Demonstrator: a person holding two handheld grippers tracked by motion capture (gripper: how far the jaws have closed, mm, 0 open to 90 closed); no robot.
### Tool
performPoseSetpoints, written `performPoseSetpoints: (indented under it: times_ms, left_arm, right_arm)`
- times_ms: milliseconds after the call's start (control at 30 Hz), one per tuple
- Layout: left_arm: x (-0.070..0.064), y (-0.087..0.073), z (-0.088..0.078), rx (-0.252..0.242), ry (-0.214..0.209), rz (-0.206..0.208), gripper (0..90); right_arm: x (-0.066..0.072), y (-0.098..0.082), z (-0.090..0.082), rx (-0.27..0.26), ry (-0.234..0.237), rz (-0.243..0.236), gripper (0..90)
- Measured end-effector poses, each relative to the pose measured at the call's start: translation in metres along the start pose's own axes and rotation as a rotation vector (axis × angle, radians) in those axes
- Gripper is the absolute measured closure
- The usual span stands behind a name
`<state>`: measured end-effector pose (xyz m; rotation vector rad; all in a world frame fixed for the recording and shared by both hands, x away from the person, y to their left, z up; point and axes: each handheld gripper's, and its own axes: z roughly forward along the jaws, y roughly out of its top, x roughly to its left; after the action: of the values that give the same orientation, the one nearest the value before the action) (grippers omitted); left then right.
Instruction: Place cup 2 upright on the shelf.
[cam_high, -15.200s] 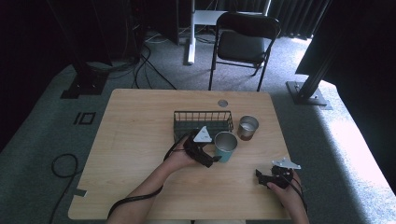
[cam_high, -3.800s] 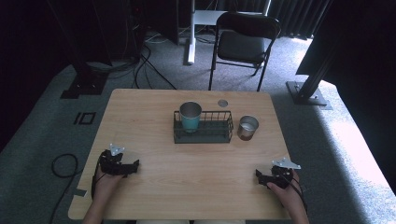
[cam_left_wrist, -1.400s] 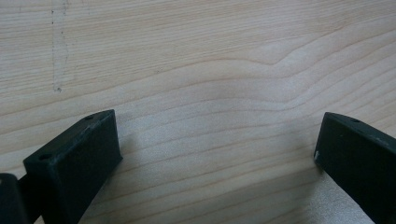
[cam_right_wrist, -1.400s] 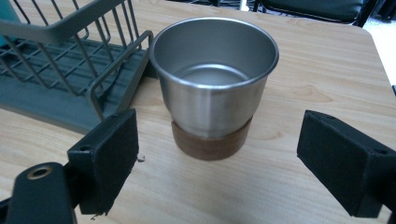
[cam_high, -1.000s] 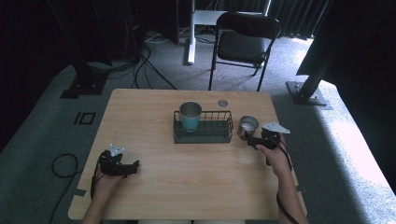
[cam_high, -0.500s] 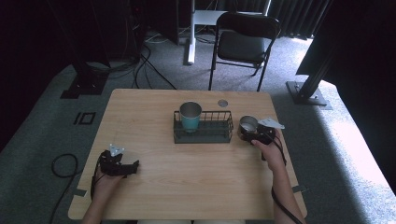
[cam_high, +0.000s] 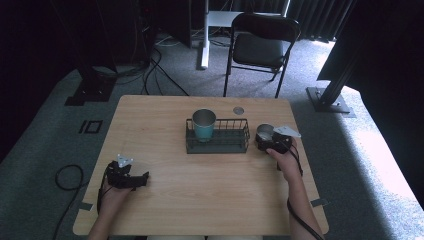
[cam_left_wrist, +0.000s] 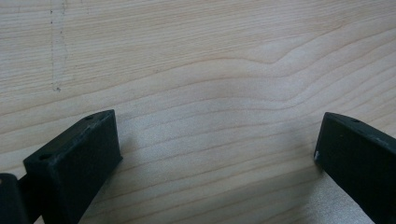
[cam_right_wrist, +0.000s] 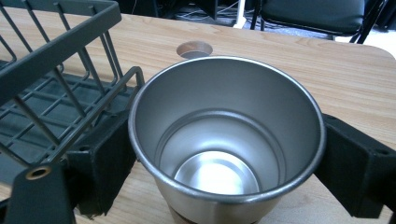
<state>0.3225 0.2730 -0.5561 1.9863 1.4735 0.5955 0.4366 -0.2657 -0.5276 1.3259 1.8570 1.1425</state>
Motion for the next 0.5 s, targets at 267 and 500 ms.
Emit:
performPoseSetpoints:
  times_ms: [267,500]
  left_arm:
    - [0.0,0.0,0.0,0.0,0.0,0.0,0.8]
    - [0.0,0.0,0.0,0.0,0.0,0.0,0.8]
  right_arm:
    - [-0.002,0.0,-0.003,0.008,-0.034,0.003,16.1]
    - [-0.004,0.007,-0.013,-0.005,-0.033,0.011,18.0]
